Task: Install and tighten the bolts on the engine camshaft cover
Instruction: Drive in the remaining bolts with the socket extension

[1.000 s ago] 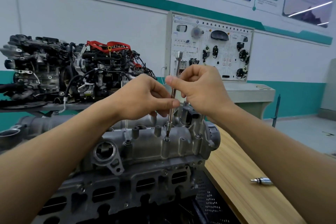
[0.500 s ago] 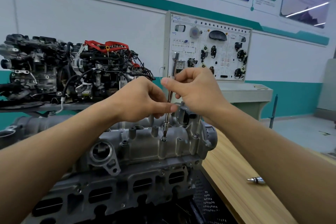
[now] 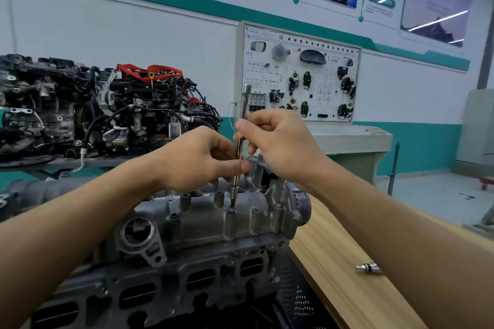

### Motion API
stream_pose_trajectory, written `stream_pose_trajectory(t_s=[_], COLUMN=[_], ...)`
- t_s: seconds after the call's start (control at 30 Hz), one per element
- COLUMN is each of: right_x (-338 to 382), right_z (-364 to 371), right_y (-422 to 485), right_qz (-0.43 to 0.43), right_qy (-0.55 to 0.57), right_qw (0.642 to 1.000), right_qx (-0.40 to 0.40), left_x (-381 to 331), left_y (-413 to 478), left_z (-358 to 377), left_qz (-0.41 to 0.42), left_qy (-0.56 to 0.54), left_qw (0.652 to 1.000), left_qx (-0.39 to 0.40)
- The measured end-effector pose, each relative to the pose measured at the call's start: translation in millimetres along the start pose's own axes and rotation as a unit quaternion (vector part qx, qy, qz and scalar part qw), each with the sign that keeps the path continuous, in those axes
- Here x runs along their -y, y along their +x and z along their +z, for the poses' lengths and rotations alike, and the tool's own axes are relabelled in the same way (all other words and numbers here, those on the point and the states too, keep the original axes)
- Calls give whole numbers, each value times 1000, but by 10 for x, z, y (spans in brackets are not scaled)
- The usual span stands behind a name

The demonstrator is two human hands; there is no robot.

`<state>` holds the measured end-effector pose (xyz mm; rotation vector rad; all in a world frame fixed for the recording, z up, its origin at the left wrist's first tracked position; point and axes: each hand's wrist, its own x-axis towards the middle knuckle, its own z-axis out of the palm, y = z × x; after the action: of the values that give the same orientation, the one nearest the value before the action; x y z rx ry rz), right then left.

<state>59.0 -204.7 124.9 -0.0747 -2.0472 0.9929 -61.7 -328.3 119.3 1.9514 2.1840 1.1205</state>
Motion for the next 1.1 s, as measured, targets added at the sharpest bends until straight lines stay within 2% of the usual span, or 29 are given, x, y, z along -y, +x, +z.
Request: stream_pose_trajectory(t_s=[0.2,0.33,0.5,0.6,0.7,0.77,0.83,1.0,1.1], right_x=[-19,13,24,3,-24,-26,-18,19,15], right_z=[107,68,-14,7,45,68,75,-1,-57], right_y=[20,-6,7,4,22,31,24,14,2], right_qz=[9,9,4,-7,-8,-1,10,12,7], right_qy=[8,17,29,16,0,2,6,26,30], right_qw=[997,999,999,1000,997,996,997,999,999], right_qx=[-75,-26,28,-16,-83,-94,-74,37,40], left_x=[55,59,30,19,-4,16,30,35,37], left_y=[5,25,15,20,-1,-3,1,10,31], left_z=[-28,-10,0,19,13,5,-5,-6,-6], left_qz=[18,31,-6,-3,5,5,11,-1,-15], left_qy=[-8,-8,-42,-21,-2,-1,4,-15,-23], left_qw=[997,999,999,1000,1000,999,999,1000,999], left_qx=[-69,-37,-1,1,-29,-45,-39,4,30])
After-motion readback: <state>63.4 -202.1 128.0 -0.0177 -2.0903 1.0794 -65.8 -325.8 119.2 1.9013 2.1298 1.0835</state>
